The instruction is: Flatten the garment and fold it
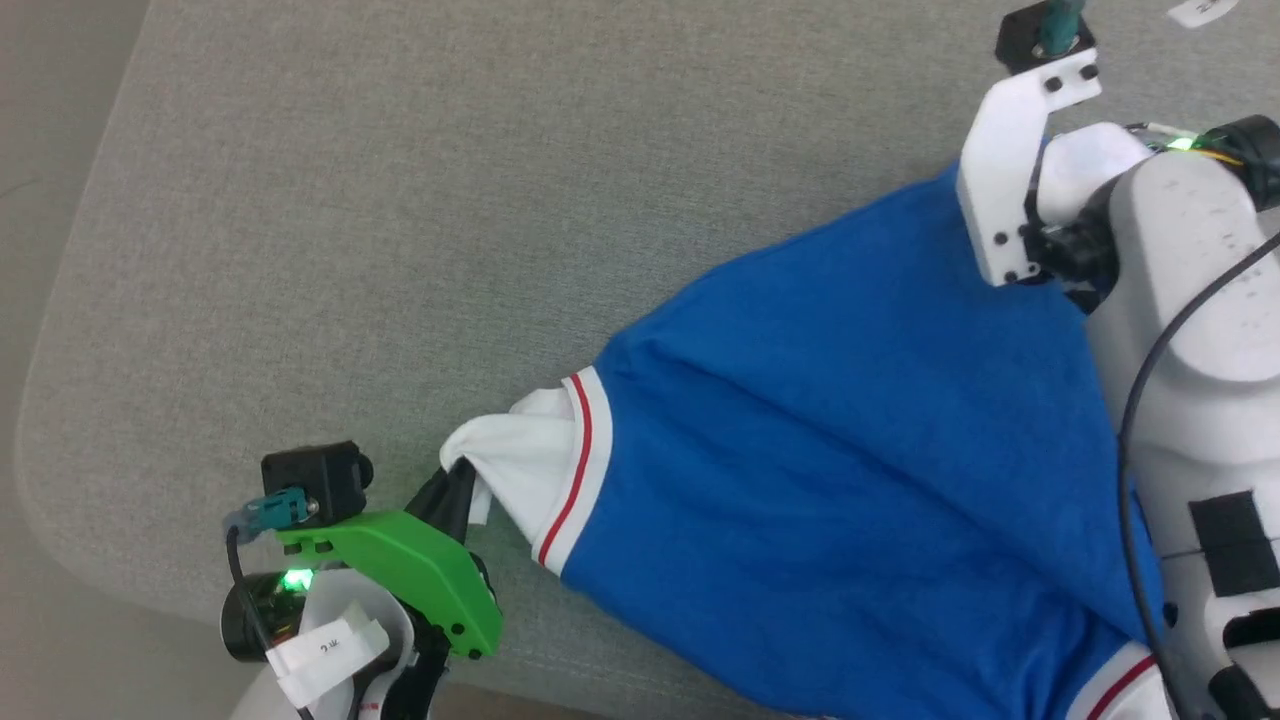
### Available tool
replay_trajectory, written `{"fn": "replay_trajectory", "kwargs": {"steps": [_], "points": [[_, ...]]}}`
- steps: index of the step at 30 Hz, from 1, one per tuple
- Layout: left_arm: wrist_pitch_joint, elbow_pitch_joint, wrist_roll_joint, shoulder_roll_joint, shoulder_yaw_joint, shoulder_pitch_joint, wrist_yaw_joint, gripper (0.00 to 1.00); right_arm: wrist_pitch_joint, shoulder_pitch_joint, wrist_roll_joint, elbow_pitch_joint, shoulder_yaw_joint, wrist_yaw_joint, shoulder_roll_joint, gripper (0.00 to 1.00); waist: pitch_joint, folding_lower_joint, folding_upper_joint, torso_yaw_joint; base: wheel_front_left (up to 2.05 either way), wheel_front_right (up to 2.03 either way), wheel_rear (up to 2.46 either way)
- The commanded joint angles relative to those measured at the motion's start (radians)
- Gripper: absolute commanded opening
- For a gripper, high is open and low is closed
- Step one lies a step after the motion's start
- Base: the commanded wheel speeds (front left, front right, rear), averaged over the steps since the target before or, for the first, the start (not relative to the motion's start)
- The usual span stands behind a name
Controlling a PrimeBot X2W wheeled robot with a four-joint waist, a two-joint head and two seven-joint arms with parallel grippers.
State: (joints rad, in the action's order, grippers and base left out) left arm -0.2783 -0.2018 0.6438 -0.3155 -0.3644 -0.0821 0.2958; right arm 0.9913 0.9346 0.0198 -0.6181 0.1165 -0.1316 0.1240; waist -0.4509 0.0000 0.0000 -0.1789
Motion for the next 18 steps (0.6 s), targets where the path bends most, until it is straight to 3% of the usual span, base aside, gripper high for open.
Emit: {"fn": "replay_trajectory", "kwargs": {"steps": [1,2,3,11,18], "points": [[0.008,0.004,0.002,-0.007,0.008,-0.010,-0.002,0.00,0.017,-0.042,-0.024,-0.041,0.008,0.001,-0.006,0.33,0.009,0.0000,0.0000,0.007,0.00,0.00,0.00],[0.009,0.006,0.002,-0.010,0.011,-0.007,0.000,0.00,0.012,-0.044,-0.038,-0.038,0.012,0.001,-0.003,0.07,0.020,0.0000,0.0000,0.014,0.00,0.00,0.00],[0.010,0.009,0.004,-0.011,0.015,-0.003,0.003,0.00,0.007,-0.045,-0.050,-0.035,0.015,0.001,0.001,0.00,0.031,0.0000,0.0000,0.021,0.00,0.00,0.00],[0.011,0.029,0.013,-0.028,0.032,0.055,0.024,0.00,-0.161,-0.136,-0.227,0.129,0.026,0.001,0.055,0.00,0.176,0.0000,0.0000,0.115,0.00,0.00,0.00],[0.018,0.012,0.020,-0.035,0.048,0.118,0.052,0.00,-0.166,-0.429,-0.396,0.441,-0.072,0.001,0.098,0.00,0.291,0.0000,0.0000,0.204,0.00,0.00,0.00]]}}
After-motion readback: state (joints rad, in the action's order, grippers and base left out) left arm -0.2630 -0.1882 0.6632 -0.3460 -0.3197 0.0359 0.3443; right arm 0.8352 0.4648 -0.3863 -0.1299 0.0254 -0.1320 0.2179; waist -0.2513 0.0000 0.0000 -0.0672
